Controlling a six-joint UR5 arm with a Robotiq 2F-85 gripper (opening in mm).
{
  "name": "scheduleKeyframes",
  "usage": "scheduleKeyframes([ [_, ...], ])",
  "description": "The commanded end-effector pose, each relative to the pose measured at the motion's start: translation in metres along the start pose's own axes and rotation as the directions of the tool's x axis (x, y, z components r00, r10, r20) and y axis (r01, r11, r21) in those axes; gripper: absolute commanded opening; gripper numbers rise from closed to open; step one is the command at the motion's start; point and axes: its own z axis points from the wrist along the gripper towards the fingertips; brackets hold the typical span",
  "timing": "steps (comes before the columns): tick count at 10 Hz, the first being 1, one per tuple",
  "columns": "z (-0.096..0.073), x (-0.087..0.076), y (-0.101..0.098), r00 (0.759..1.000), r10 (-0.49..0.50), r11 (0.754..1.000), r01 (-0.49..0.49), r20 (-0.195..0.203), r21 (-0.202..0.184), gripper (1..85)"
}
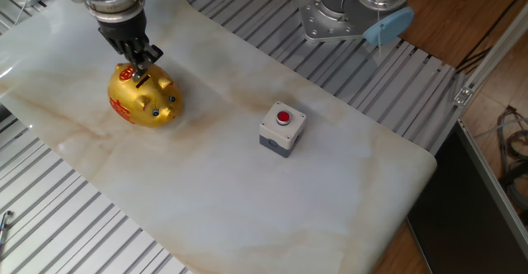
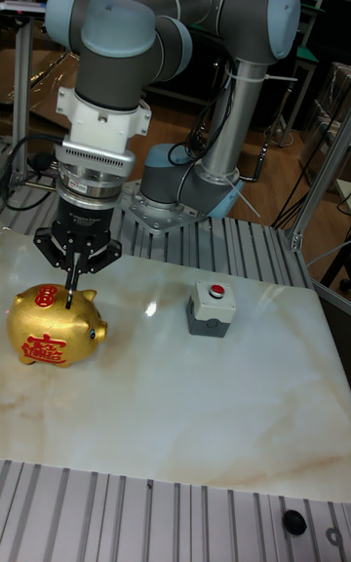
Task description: Drop coins into a piggy bank
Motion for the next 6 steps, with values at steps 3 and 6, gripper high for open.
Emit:
scheduleKeyframes([
  [3,0.0019,-0.0027,0.0034,1.000,-0.013,1.000,0.013,0.008,-0.016,1.0],
  [6,0.0029,-0.0004,0.0013,1.000,-0.022,1.000,0.022,0.002,-0.016,1.0],
])
